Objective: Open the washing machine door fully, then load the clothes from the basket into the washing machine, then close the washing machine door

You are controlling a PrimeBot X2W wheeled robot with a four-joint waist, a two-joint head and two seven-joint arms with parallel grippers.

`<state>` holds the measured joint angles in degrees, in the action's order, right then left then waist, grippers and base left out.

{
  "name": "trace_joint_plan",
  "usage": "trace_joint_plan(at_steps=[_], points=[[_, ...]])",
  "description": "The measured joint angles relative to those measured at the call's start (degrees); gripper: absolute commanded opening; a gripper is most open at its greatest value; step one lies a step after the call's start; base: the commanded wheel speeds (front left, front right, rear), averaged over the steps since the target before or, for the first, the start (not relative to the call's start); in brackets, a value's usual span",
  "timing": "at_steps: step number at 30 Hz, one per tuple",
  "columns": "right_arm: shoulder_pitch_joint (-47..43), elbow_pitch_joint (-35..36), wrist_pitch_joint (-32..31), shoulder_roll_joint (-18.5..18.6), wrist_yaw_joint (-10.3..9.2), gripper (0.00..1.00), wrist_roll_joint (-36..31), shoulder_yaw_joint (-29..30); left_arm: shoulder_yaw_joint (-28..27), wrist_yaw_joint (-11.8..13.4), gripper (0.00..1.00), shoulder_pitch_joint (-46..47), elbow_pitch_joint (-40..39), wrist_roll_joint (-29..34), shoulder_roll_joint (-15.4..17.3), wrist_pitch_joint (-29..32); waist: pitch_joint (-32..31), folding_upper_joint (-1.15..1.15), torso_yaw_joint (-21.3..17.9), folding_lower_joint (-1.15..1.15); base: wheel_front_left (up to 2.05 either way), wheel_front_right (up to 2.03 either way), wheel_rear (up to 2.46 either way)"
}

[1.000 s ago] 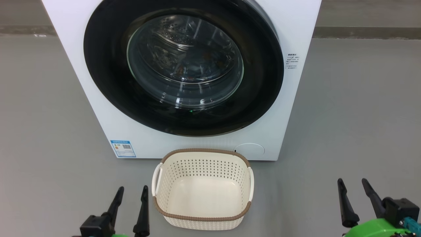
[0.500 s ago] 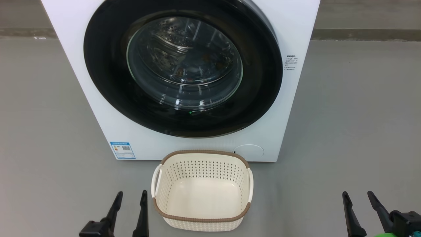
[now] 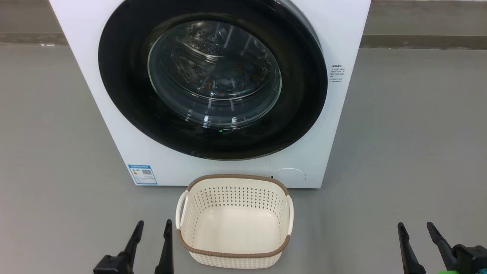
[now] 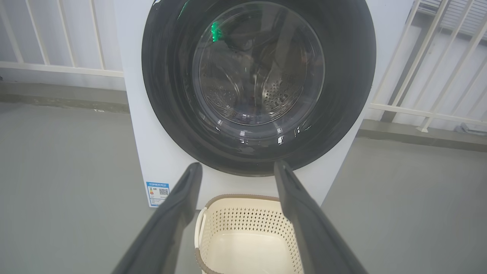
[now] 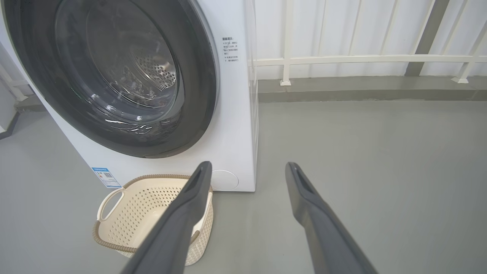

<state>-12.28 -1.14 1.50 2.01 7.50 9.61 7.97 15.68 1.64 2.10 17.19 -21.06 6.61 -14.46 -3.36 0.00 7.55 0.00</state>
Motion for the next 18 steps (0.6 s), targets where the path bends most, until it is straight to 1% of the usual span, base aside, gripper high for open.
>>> trace_joint_plan(at_steps=[17, 18], points=[[0.0, -0.1, 0.0, 0.0, 0.00, 1.00, 0.5, -0.1, 0.2, 0.0, 1.00, 0.0, 0.0, 0.2, -0.3, 0.0, 0.3, 0.00, 0.6, 0.00, 0.00, 0.00, 0.00], [0.0, -0.1, 0.0, 0.0, 0.00, 0.00, 0.5, -0.1, 0.2, 0.0, 0.00, 0.0, 0.1, 0.3, -0.2, 0.0, 0.3, 0.00, 0.6, 0.00, 0.00, 0.00, 0.00]])
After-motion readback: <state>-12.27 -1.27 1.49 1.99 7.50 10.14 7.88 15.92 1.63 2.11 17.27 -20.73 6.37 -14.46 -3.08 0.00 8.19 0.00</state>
